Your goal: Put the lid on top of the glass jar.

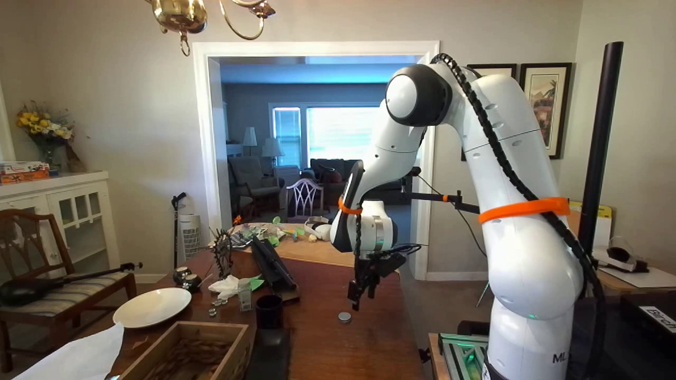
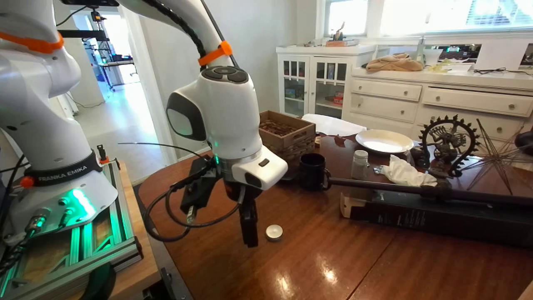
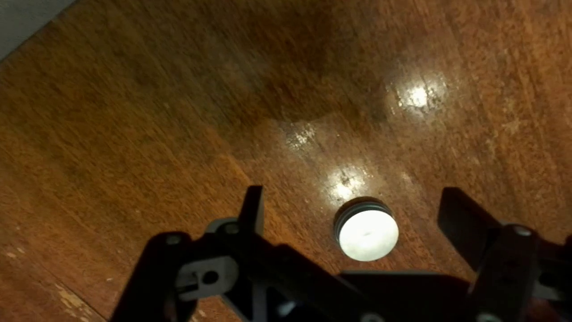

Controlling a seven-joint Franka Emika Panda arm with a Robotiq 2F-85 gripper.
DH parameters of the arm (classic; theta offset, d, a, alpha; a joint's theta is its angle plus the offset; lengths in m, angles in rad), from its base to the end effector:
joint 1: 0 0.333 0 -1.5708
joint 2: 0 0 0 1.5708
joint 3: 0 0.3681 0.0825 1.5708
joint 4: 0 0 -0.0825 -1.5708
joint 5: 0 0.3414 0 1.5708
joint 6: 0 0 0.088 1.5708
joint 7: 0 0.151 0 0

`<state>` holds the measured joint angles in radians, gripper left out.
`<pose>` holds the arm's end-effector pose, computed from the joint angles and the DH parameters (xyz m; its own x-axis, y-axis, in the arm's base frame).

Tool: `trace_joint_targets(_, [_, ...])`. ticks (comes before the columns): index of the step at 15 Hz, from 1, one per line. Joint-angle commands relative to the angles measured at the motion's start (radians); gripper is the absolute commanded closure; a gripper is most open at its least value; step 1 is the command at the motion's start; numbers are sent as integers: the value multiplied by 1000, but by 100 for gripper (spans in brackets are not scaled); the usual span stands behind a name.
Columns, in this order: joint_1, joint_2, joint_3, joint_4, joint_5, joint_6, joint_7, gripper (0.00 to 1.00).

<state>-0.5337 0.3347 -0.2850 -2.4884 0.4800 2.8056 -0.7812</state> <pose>0.3051 -0.3552 0.2093 0.8875 -0.4583 0.0481 -0.4563 -0.8886 -0.0474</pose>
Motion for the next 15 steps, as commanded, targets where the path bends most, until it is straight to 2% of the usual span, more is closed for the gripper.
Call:
trace_joint_targets(1, [-75, 25, 84, 16, 86, 24, -144, 0])
trace_joint_targets(3, [-91, 36, 102, 17, 98, 35, -170, 0])
trace_joint_targets(4, [-66, 6, 75, 4, 60, 9, -119, 0])
trace_joint_targets(7, [-77, 15, 85, 5, 62, 17, -133, 0])
trace_joint_targets(9, [-91, -3, 113, 2, 92, 81, -177, 0])
trace_joint_targets(15, [-82, 59, 137, 19, 78, 174, -157, 0])
